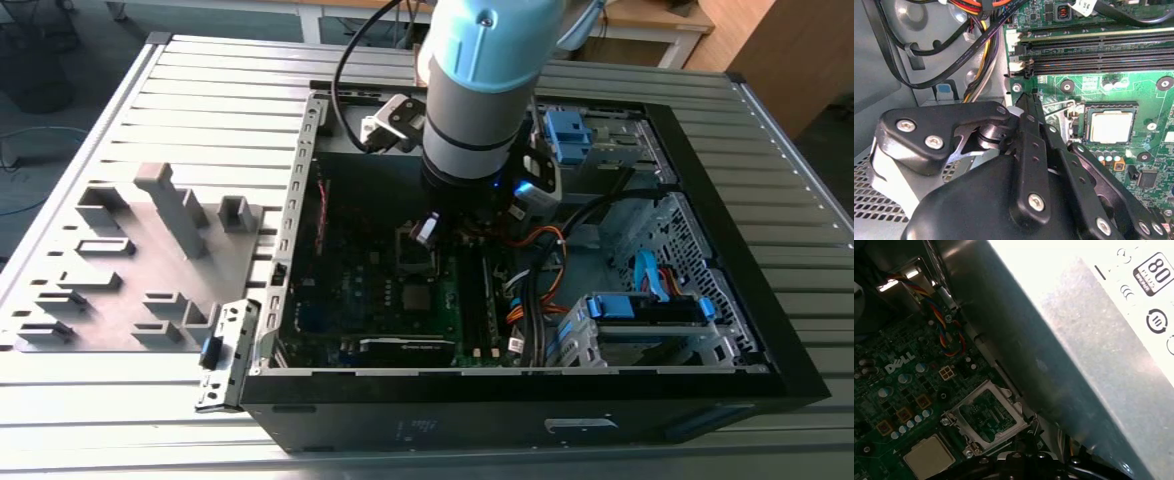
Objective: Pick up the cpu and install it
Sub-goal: 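Close the cpu cover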
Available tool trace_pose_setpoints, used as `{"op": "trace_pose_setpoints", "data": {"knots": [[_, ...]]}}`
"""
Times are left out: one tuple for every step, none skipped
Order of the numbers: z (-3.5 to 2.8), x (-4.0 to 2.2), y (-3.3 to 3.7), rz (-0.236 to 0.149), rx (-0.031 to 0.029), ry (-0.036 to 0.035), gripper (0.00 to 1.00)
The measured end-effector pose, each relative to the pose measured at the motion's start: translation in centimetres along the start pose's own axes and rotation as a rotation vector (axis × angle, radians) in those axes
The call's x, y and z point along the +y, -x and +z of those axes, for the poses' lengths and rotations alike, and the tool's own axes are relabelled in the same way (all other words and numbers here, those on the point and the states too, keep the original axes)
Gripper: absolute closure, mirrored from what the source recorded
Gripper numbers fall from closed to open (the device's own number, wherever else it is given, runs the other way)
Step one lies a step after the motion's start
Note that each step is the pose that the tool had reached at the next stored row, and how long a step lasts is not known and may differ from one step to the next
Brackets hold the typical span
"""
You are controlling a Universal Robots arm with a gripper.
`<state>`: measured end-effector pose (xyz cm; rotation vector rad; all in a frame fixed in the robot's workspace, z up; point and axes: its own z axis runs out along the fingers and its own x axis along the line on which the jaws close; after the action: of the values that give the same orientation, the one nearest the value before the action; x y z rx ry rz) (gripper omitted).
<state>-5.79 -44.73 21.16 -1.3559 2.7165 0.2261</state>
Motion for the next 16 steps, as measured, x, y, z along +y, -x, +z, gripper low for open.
{"op": "trace_pose_setpoints", "data": {"knots": [[-0.05,0.0,0.01,0.0,0.0,0.0,0.89],[-0.11,0.01,0.02,0.0,-0.0001,0.0,0.89],[-0.17,0.02,0.03,0.0,-0.0002,0.0001,0.89],[-0.24,0.02,0.04,0.0,-0.0001,0.0,0.89],[-0.26,0.02,0.05,0.0,-0.0003,0.0001,0.89],[-0.26,0.02,0.05,0.0,-0.0003,0.0001,0.89],[-0.26,0.02,0.05,0.0,-0.0004,0.0001,0.89],[-0.26,0.03,0.05,0.0,-0.0004,0.0001,0.89],[-0.27,0.03,0.05,0.0,-0.0003,0.0001,0.89],[-0.28,0.03,0.02,0.0,-0.0001,0.0,0.89],[-0.29,0.04,-0.02,0.0,0.0,0.0,0.89],[-0.3,0.05,-0.08,0.0,-0.0001,0.0,0.89],[-0.32,0.06,-0.11,0.0,0.0,0.0,0.89],[-0.35,0.07,-0.15,0.0,0.0,0.0,0.89],[-0.38,0.06,-0.18,0.0,-0.0001,0.0,0.89],[-0.41,0.05,-0.21,0.0,-0.0002,0.0001,0.89]]}}
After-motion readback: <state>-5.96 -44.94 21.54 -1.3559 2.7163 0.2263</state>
